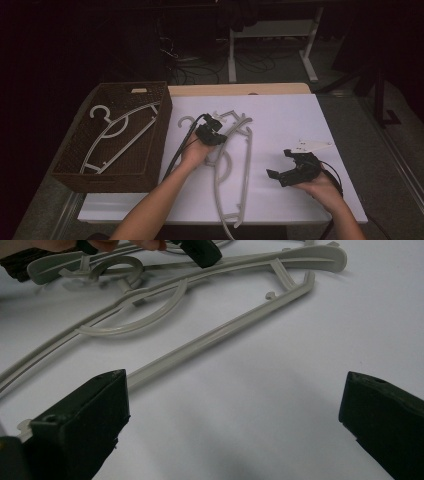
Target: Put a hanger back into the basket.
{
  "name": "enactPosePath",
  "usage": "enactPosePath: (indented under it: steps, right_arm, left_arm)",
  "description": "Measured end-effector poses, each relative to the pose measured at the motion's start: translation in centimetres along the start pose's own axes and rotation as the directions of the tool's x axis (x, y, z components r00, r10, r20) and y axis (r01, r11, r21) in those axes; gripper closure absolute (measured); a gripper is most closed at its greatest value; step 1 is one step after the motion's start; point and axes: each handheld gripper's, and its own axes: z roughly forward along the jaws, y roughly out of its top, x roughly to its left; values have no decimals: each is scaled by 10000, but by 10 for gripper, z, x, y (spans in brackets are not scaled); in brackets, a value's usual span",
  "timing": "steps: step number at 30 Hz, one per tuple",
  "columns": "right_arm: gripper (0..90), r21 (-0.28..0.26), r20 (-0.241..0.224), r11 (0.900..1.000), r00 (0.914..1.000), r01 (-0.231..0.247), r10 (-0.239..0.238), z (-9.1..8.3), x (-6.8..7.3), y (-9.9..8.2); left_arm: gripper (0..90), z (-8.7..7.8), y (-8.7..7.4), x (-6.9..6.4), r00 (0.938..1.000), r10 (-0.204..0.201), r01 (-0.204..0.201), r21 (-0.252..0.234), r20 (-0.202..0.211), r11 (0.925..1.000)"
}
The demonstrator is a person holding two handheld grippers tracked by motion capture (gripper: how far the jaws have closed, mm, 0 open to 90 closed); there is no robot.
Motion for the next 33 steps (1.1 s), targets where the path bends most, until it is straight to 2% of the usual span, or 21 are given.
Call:
enactPosePath:
  steps: [4, 9, 20, 22, 24, 30, 31, 32, 33]
  right_arm:
    - [0, -28, -9, 10000, 10000, -11, 11, 0, 0, 0]
    - [0, -34, -29, 10000, 10000, -23, 23, 0, -1, 0]
    - [0, -112, -54, 9999, 10000, 0, -1, -2, -2, 0]
    - [0, -109, -59, 9999, 10000, 7, -8, -3, -2, 0]
    - [0, -139, -57, 9999, 10000, 12, -13, -3, -2, 0]
    - [0, -162, -37, 9999, 10000, 5, -6, -4, -3, 0]
    - [0, -162, -37, 9999, 10000, 5, -6, -4, -3, 0]
    - [0, -157, -34, 9999, 10000, 2, -3, -4, -3, 0]
    - [0, -136, -23, 9999, 10000, 12, -13, -3, -2, 0]
  left_arm:
    - [900, 8, 5, 1, 10000, 29, -29, 77, -63, 10000]
    - [900, 20, 15, -4, 9998, 83, -84, 100, 158, 9999]
    - [900, 51, 48, -37, 9955, 511, -522, 115, 794, 9986]
    - [900, 54, 51, -41, 9949, 631, -644, 142, 787, 9978]
    - [887, 53, 52, -42, 9956, 599, -605, 70, 716, 9981]
    - [684, 26, 47, -31, 9965, 292, -292, -14, 784, 9996]
    - [649, 26, 47, -31, 9965, 292, -292, -14, 784, 9996]
    - [649, 14, 40, -27, 9956, -9, 14, -49, 933, 10000]
    - [558, 8, 37, -26, 9946, -104, 112, -74, 1029, 9999]
